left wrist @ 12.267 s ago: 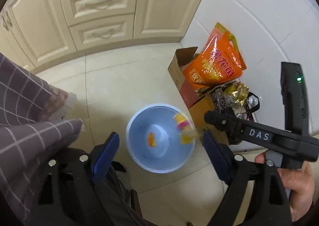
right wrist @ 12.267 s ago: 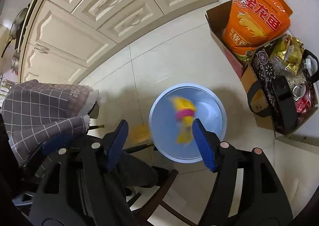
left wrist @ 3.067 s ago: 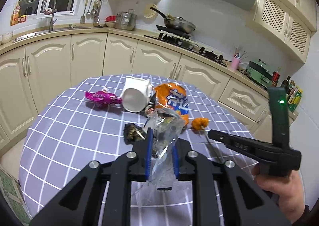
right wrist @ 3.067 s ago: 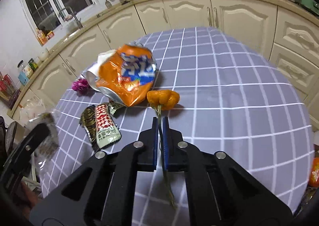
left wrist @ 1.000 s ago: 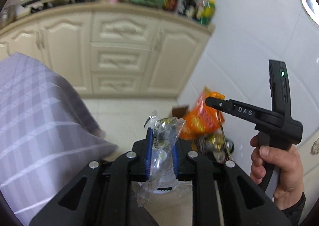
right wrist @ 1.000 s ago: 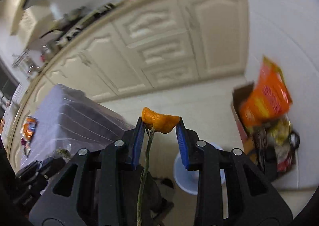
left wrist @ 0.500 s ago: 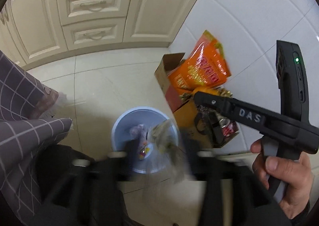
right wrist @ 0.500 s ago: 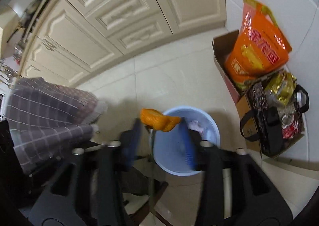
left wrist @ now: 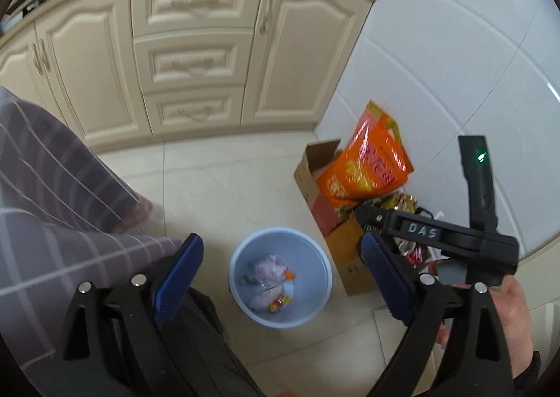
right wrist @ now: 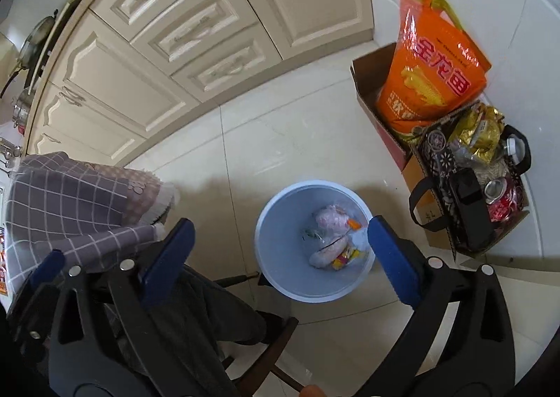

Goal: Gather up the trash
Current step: 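Carry both items to the blue bin and open both tools over it, then move both tools back over the table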

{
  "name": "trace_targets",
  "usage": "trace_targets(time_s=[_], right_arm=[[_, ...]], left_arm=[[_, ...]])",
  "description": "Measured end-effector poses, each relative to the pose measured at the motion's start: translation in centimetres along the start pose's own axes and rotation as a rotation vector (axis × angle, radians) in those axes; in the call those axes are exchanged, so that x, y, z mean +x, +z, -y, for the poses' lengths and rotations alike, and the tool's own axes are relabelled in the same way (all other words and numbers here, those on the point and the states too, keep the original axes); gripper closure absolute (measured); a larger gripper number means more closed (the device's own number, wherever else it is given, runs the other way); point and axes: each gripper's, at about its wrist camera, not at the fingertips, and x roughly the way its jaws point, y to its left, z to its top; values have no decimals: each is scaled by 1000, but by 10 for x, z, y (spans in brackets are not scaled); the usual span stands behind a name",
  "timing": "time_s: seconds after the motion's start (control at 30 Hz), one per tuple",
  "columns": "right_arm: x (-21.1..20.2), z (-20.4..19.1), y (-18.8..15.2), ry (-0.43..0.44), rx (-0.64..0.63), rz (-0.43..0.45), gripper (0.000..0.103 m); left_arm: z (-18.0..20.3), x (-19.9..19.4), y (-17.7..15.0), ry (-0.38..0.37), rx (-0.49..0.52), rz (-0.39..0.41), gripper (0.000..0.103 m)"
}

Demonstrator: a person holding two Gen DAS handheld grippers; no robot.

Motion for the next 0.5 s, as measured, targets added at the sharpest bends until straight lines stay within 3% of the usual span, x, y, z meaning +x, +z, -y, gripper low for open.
trace_targets(time_s=[0.3,0.5], right_arm=[[-48,-51,12,46,-91,103,6],[-90,-102,19,118,-167,186,6]], left_arm=[[4,-74,17,5,20,161,12],[-4,-129,23,58,11,275,10]])
